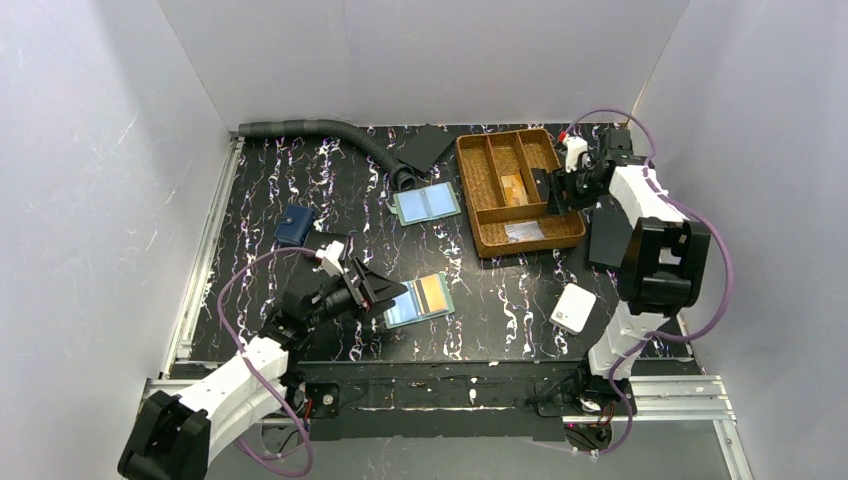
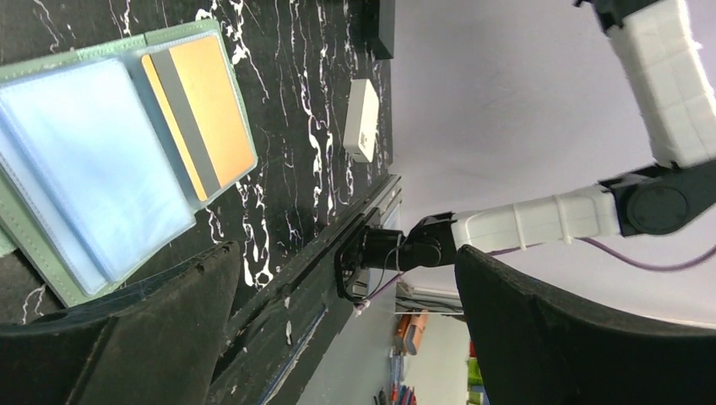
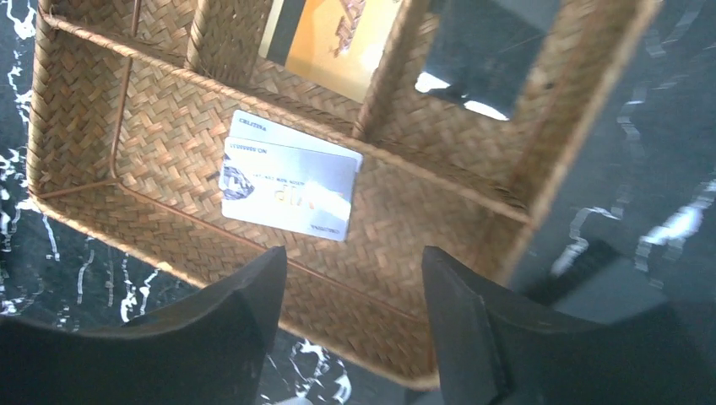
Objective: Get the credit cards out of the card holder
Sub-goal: Place the credit card in the storage box, then reset both arms
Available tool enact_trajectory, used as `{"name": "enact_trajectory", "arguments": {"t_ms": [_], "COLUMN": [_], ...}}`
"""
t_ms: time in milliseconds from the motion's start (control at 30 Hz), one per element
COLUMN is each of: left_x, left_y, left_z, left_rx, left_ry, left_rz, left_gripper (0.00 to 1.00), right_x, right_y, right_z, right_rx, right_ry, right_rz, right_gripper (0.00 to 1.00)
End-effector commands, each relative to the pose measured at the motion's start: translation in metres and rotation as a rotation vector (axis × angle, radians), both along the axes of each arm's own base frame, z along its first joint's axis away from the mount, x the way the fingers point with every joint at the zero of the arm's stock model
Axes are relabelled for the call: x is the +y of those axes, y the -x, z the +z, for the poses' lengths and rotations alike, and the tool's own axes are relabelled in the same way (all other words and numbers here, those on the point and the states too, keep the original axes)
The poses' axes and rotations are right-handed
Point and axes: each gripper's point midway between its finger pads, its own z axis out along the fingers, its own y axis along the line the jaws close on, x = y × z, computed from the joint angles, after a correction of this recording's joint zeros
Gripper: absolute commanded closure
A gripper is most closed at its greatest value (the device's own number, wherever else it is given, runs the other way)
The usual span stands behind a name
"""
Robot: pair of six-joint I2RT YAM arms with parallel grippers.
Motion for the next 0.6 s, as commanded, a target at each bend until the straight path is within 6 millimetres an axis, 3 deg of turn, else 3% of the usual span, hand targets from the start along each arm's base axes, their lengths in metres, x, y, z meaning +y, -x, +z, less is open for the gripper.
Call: {"name": "enact_trajectory", "arguments": {"t_ms": [0, 67, 133, 300, 467, 567], "left_x": [0.000, 0.010, 0.034, 0.087, 0.110, 0.115], "left_y": [-0.010, -0.015, -0.024, -0.038, -0.051, -0.056], "left_z": [0.014, 0.013, 0.007, 0.025, 0.056, 0.075], "left_rx": [-0.065, -0.079, -0.074, -0.127, -0.142, -0.160], "left_ry": [-0.097, -0.234, -0.445, -0.798, -0.804, -0.720], "left_rz": [-0.055, -0.061, -0.017, 0.034, 0.102, 0.128], "left_gripper": [0.02, 0.02, 0.02, 0.01, 0.01, 0.01], "right_x": [-0.018, -0.018, -0.018, -0.022, -0.042, -0.045], "right_y": [-0.011, -0.003, 0.007, 0.018, 0.015, 0.024], "right_z": [0.076, 0.094, 0.110, 0.159, 0.202, 0.230], "right_rx": [-0.227, -0.285, -0.344, -0.447, -0.501, -0.551], "right_ry": [0.111, 0.127, 0.102, -0.048, -0.120, -0.117], "right_rz": [0.008, 0.035, 0.048, -0.072, -0.377, -0.419], "right_gripper": [0.26, 0.14, 0.02, 0.00, 0.00, 0.00]}}
